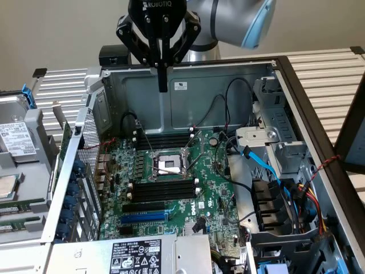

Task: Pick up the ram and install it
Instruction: 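Reach for the ram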

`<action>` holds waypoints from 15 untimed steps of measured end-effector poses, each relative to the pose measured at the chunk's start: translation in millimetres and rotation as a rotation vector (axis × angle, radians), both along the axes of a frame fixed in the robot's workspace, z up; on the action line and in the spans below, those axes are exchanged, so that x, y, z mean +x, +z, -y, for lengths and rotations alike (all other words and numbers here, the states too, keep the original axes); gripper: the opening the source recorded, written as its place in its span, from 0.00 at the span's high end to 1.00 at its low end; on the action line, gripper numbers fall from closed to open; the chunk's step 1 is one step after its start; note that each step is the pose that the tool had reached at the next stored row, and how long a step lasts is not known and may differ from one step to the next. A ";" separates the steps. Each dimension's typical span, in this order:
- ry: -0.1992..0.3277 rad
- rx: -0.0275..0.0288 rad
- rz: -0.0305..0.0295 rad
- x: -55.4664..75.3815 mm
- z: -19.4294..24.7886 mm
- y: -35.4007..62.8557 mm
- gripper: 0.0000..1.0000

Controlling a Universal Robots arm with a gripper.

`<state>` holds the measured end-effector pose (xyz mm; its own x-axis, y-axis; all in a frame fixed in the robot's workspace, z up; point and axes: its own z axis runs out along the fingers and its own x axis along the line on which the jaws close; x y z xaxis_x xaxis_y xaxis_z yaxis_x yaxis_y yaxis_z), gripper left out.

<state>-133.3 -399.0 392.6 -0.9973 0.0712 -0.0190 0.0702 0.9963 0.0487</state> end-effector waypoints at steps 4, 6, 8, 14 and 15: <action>0.000 0.0001 0.0000 -18.3 1.0 0.0 0.89; 0.000 0.0000 0.0000 -27.2 1.6 0.0 0.89; 0.000 0.0000 0.0000 -36.5 2.3 0.0 0.89; 0.000 0.0001 0.0000 -63.6 2.8 0.0 0.89; 0.000 0.0001 0.0000 -68.1 2.8 0.0 0.89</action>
<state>-201.4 -401.8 392.6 -0.9973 0.0712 -0.0190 0.0702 0.9963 0.0488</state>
